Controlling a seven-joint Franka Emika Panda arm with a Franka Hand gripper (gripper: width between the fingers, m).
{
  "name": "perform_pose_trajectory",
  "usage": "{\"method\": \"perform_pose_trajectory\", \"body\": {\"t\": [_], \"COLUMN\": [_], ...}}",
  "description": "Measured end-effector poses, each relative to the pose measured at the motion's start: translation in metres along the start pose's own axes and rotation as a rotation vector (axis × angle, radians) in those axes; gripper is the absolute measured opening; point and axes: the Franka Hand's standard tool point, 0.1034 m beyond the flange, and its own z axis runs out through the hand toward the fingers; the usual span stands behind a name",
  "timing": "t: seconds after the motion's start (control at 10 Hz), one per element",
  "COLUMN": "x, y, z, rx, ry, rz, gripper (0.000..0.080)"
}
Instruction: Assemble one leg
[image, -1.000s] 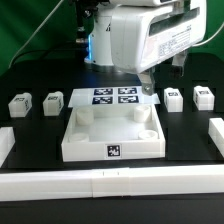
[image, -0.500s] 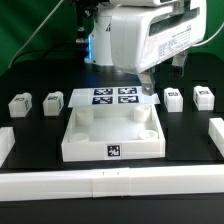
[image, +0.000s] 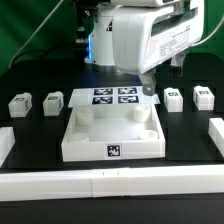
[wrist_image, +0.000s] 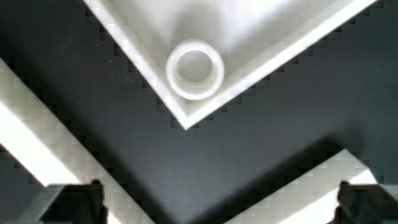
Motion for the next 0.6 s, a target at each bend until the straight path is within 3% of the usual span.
{"method": "perform_pose_trajectory", "body": {"t": [0.2,0.3,0.4,0.6], "x": [-0.030,-0.038,-0.044,-0.044], "y": [-0.021,-0.026,-0.029,-0.027], "z": [0.014,0.016,0.015,0.016], "rx": [0.003,-0.008,-0.023,-0.021], "ry": [-0.002,0.004,0.011,0.004], "rz": [-0.230,-0.338,-0.430,-0.543], "gripper": [0.0650,0.0650,0.0650,0.0650]}}
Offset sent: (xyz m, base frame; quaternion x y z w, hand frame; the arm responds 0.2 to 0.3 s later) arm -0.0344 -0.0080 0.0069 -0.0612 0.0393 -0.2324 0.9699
